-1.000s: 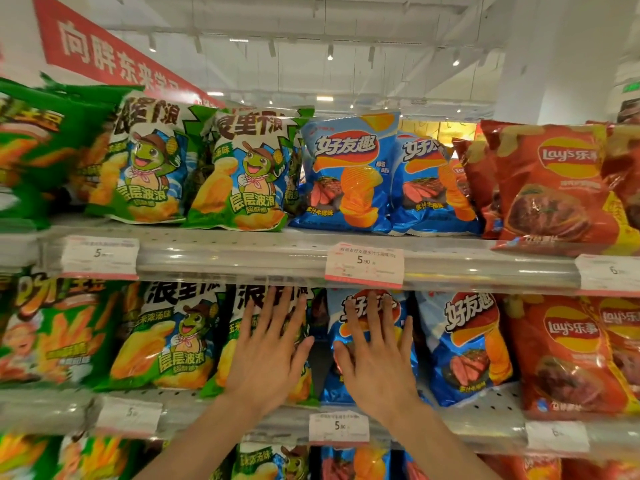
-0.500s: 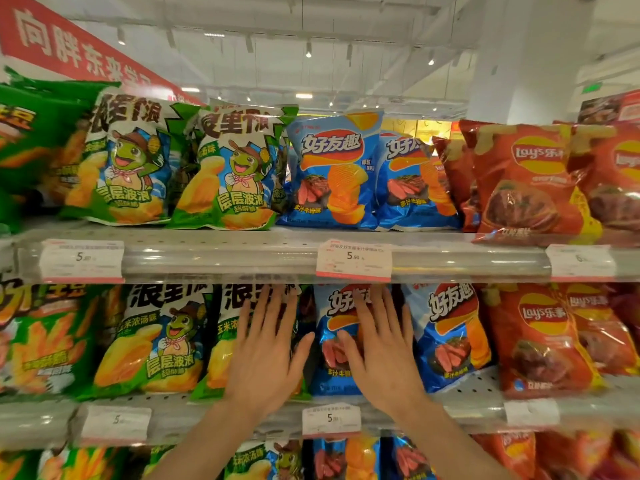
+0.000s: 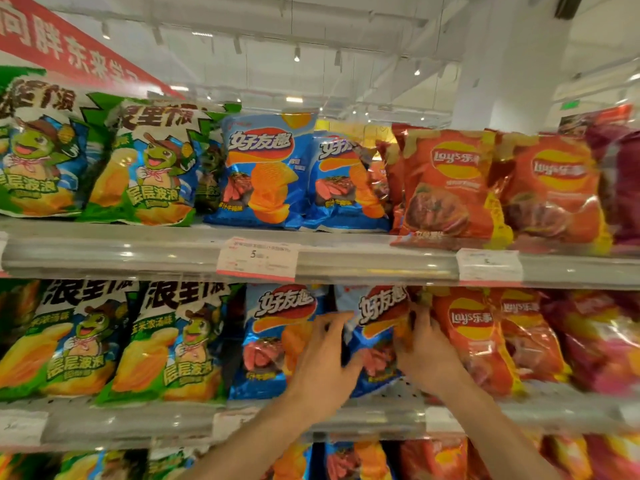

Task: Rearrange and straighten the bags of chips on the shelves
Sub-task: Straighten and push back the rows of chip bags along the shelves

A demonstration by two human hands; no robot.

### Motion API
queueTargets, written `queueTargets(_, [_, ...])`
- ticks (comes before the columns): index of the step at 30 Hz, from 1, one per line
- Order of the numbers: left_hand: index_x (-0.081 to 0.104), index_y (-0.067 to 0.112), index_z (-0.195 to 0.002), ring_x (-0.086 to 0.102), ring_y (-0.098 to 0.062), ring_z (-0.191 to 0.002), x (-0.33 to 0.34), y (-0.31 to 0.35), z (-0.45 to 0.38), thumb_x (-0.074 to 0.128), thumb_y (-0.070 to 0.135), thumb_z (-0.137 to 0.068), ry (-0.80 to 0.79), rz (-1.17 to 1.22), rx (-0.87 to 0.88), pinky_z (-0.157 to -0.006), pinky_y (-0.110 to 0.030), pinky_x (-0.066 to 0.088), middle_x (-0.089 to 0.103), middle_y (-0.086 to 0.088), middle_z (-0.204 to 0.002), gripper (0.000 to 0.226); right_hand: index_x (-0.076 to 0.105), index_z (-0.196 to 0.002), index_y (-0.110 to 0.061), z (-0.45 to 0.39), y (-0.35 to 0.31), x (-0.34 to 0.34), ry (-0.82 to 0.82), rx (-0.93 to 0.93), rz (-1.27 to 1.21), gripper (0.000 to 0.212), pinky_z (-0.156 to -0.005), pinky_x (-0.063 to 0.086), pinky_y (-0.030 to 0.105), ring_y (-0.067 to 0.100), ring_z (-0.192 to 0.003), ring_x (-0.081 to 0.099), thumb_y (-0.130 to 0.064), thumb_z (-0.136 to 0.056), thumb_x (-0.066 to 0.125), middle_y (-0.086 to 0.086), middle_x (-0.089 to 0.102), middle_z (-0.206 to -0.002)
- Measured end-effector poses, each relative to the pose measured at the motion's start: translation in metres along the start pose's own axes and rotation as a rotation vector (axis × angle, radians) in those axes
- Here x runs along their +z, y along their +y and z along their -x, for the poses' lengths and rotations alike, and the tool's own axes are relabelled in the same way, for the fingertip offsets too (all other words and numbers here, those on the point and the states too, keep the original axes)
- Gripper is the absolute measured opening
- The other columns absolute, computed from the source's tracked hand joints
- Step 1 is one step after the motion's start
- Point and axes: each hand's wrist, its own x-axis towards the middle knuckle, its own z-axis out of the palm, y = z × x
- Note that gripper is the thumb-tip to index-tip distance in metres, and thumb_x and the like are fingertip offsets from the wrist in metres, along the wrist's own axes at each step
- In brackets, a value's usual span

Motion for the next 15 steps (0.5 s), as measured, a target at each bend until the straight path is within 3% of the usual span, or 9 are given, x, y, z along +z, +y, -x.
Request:
queueTargets(2, [0.026,0.039,-0.149,0.045,-0.011,-0.129,0.014,0.007,-0.012,0.061,0.029,-0.096,-0.025,0.03,-0.048,-0.101,-0.015,0.037,0.031,0.006,-0.148,0.064,0.01,-0.153,-0.016,-0.007,0.006,0.0,-0.098,-0.015,-0.035,0.076,-0.092,0.046,0.041,0.039,-0.118,0.057,-0.026,-0.094,0.057,0.018,0.051,-0.138])
queueTargets(4, [0.021,0.039,-0.153,0.044,-0.017,-0.133,0.023,0.011,-0.022,0.062,0.029,-0.095,-0.014,0.033,-0.113,-0.1,-0.017,0.036,0.029,0.002,-0.151,0.071,0.002,-0.155,-0.018,-0.012,0.009,0.001,-0.165,-0.044,-0.128,0.083,-0.094,0.046,0.036,0.034,-0.12,0.058,-0.025,-0.094,0.058,0.01,0.053,-0.138])
queueTargets(7, [0.02,0.044,-0.152,0.053,-0.02,-0.122,0.03,0.013,-0.031,0.065,0.03,-0.093,0.001,0.077,-0.217,-0.095,-0.021,0.041,0.033,-0.002,-0.146,0.075,0.003,-0.156,-0.023,-0.012,0.011,0.0,-0.204,-0.089,-0.284,0.085,-0.099,0.045,0.032,0.024,-0.124,0.055,-0.017,-0.093,0.061,-0.001,0.054,-0.133])
queueTargets(9, [0.027,0.048,-0.147,0.06,-0.017,-0.107,0.034,0.01,-0.034,0.07,0.029,-0.089,0.021,0.173,-0.234,-0.093,-0.025,0.05,0.04,-0.004,-0.14,0.075,0.01,-0.154,-0.024,-0.01,0.014,-0.003,-0.202,-0.135,-0.378,0.082,-0.099,0.041,0.022,0.016,-0.127,0.052,-0.013,-0.092,0.062,-0.007,0.052,-0.132])
queueTargets(11, [0.032,0.047,-0.144,0.06,-0.012,-0.104,0.035,0.006,-0.034,0.075,0.026,-0.085,0.07,0.202,-0.207,-0.088,-0.018,0.053,0.041,-0.003,-0.134,0.076,0.014,-0.151,-0.027,-0.006,0.018,-0.006,-0.184,-0.194,-0.457,0.079,-0.097,0.037,0.008,0.007,-0.127,0.05,-0.014,-0.092,0.065,-0.013,0.051,-0.132])
queueTargets(12, [0.031,0.045,-0.145,0.056,-0.01,-0.108,0.034,0.007,-0.034,0.077,0.025,-0.084,0.089,0.179,-0.197,-0.088,-0.015,0.051,0.039,0.0,-0.133,0.078,0.014,-0.151,-0.028,-0.005,0.022,-0.006,-0.173,-0.22,-0.481,0.08,-0.098,0.037,0.007,0.004,-0.125,0.05,-0.015,-0.092,0.066,-0.014,0.05,-0.133])
queueTargets(15, [0.029,0.042,-0.146,0.05,0.001,-0.104,0.028,0.009,-0.034,0.08,0.021,-0.082,0.092,0.196,-0.175,-0.081,-0.006,0.048,0.035,0.005,-0.131,0.084,0.02,-0.146,-0.028,-0.006,0.028,-0.008,-0.157,-0.238,-0.539,0.075,-0.103,0.046,0.024,0.008,-0.122,0.054,-0.015,-0.09,0.069,-0.004,0.053,-0.133])
